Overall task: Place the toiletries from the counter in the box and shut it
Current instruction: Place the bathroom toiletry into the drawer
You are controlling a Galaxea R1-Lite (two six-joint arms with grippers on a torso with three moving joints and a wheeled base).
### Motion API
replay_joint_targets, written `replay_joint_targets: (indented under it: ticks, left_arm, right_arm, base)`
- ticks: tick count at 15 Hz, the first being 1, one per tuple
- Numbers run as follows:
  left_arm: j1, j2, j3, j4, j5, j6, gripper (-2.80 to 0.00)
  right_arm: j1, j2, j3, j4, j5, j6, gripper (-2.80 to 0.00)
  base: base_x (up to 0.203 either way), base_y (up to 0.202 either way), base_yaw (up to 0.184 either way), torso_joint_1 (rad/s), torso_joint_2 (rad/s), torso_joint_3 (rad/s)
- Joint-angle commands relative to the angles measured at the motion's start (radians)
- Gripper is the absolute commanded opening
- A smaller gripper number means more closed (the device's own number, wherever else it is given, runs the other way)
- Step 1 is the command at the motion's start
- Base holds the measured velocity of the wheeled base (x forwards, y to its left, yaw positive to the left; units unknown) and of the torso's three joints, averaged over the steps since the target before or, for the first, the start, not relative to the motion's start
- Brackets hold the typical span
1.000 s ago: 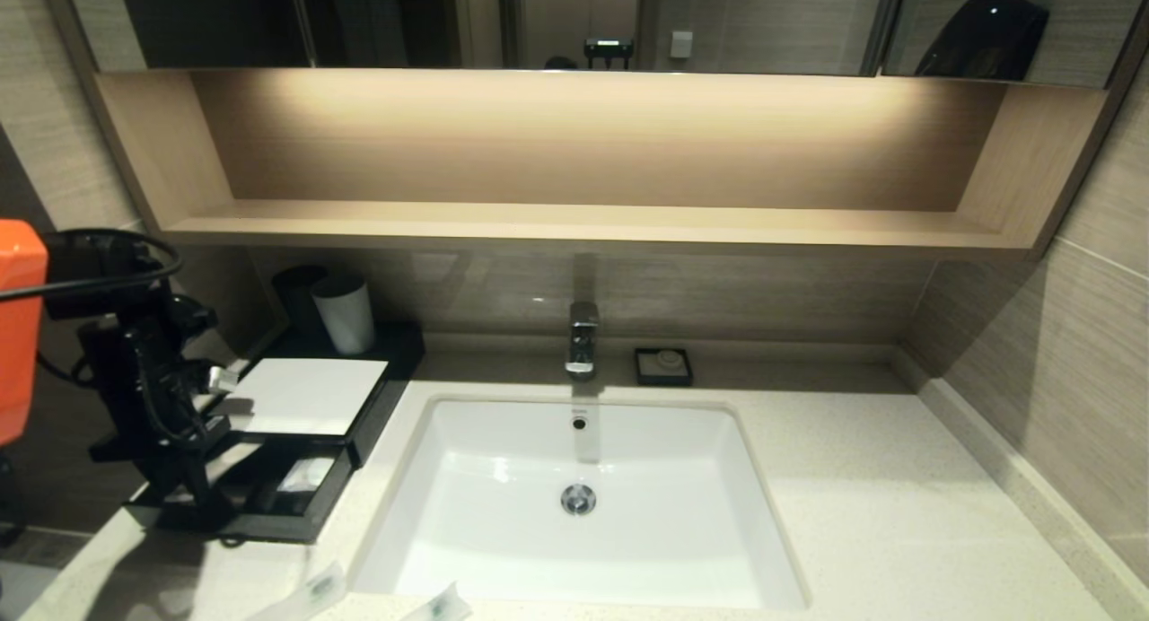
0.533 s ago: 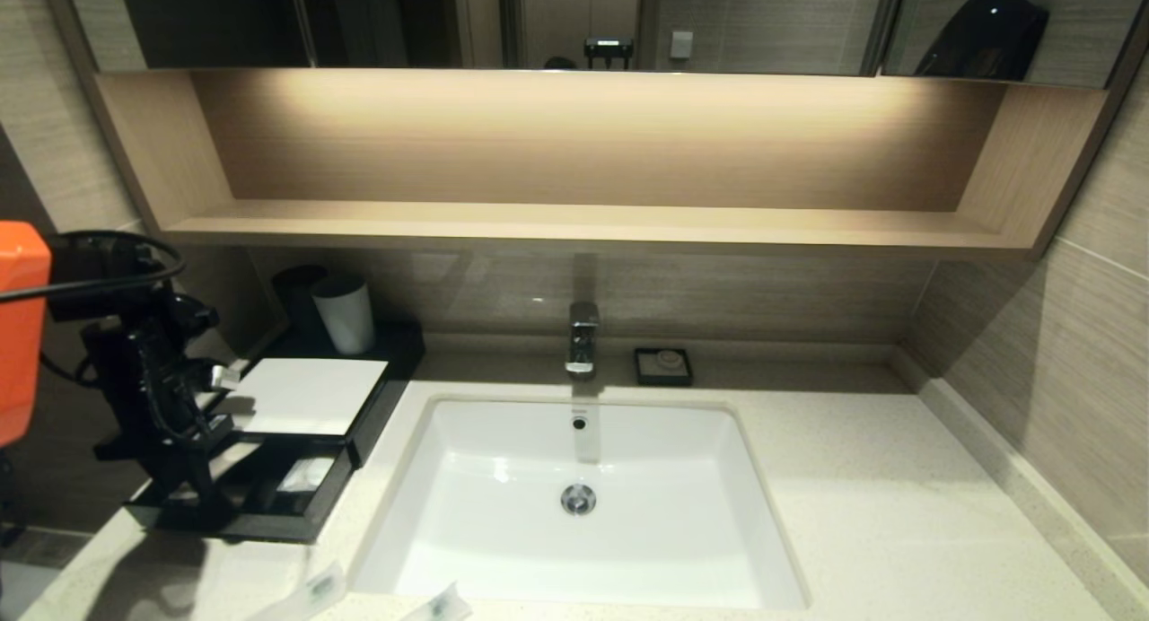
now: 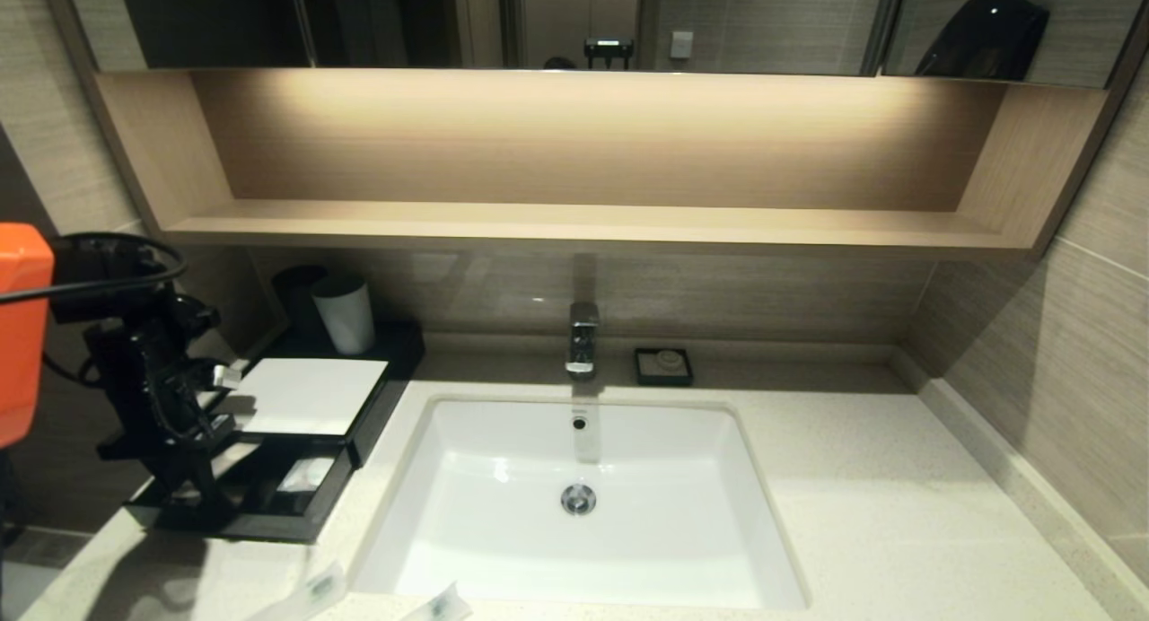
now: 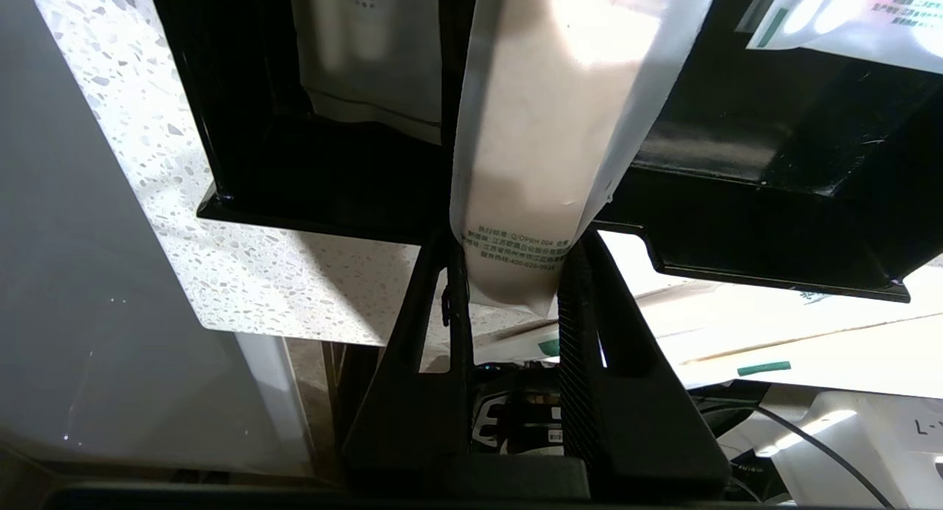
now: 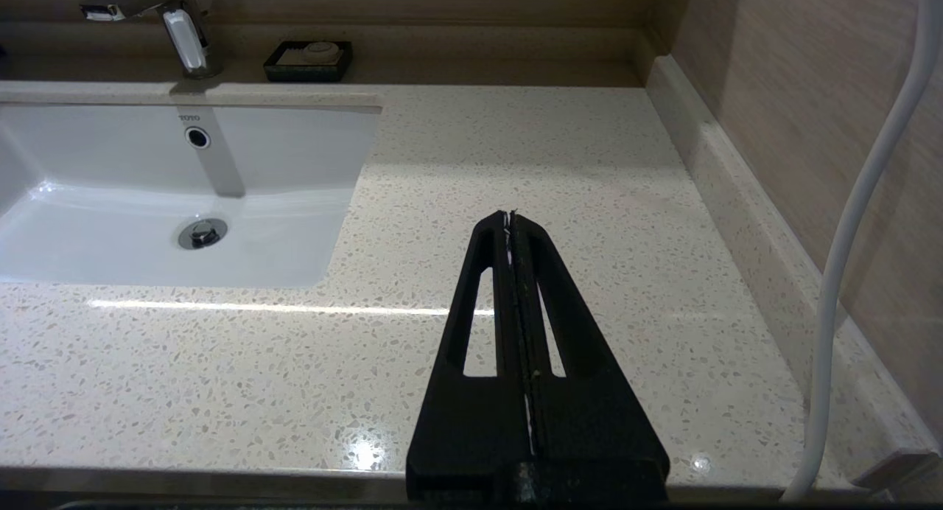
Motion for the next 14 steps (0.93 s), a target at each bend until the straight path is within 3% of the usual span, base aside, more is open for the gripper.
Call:
replay_joint_targets:
  ticks: [1,14]
  left_arm:
    - [0.001,0.002,0.000,0.005,0.000,0.001,-2.80]
    - [0.001,0.011,0.000,-0.039,0.000,0.001,-2.80]
  right_arm:
    - [0.000,0.000,0.000,0.000,0.000,0.000,-2.80]
    - [0.000,0.000,0.000,0.000,0.000,0.000,-2.80]
  base:
    - [0.000,0.000,0.000,0.000,0.00,0.000]
    - [0.000,0.000,0.000,0.000,0.00,0.000]
